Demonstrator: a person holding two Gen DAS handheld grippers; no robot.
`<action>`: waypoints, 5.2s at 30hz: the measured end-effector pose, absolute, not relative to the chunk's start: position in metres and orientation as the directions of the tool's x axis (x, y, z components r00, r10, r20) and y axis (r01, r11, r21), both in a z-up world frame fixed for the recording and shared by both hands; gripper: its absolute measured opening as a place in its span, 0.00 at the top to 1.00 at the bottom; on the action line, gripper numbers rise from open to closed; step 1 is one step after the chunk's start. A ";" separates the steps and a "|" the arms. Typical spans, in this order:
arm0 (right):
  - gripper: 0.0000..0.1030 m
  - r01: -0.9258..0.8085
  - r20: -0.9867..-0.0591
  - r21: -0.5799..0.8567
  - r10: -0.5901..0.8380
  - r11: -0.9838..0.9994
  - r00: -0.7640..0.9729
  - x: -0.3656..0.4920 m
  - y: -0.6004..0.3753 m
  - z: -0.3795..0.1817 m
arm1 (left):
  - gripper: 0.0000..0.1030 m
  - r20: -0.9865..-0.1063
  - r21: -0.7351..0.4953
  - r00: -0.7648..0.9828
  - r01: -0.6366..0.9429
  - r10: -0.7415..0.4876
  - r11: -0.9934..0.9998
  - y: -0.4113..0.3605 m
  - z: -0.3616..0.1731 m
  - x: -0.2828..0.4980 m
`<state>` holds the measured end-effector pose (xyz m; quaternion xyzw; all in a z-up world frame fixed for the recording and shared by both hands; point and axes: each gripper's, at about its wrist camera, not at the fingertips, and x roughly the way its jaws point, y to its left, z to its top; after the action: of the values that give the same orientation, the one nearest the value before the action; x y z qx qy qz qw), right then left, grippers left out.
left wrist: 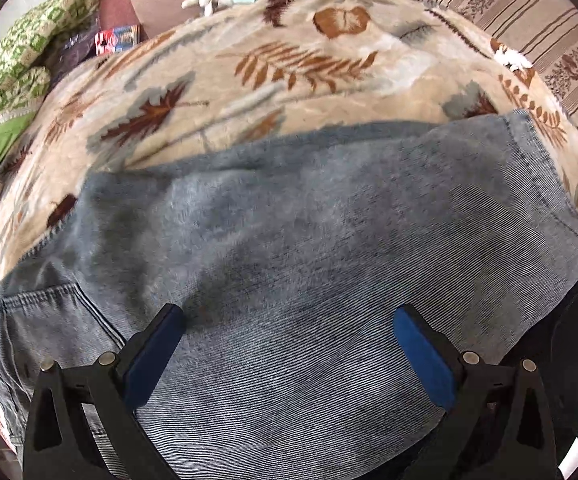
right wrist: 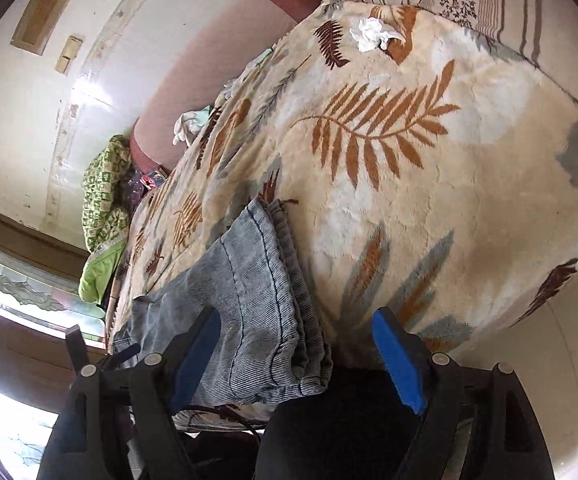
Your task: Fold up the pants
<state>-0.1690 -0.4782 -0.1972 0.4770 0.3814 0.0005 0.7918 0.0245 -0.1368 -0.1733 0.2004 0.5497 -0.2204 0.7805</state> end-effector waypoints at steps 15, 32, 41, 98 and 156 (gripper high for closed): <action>0.21 0.380 -0.568 0.817 0.496 0.433 0.657 -0.161 -0.475 -0.237 | 0.00 -0.947 0.058 0.293 0.558 -0.130 0.828 -0.134 -0.177 0.025; 0.21 0.345 -0.464 0.886 0.611 0.310 0.642 -0.141 -0.458 -0.248 | 0.00 -0.945 0.052 0.296 0.549 -0.137 0.834 -0.134 -0.178 0.027; 0.56 0.327 -0.435 0.901 0.587 0.287 0.683 -0.133 -0.456 -0.244 | 0.00 -0.945 0.049 0.297 0.547 -0.139 0.836 -0.134 -0.178 0.025; 0.25 0.211 -0.410 0.897 0.549 0.388 0.729 -0.171 -0.487 -0.213 | 0.00 -0.939 0.051 0.312 0.546 -0.146 0.836 -0.134 -0.178 0.023; 0.29 -0.023 -0.351 0.918 0.837 0.396 0.419 -0.020 -0.236 -0.166 | 0.00 -0.877 -0.115 0.414 0.309 -0.243 0.944 0.015 -0.130 0.049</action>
<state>-0.0204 -0.2357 -0.1663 0.4577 0.4450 0.3040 0.7071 0.0494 0.0154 -0.1298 0.0320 0.5158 -0.1640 0.8403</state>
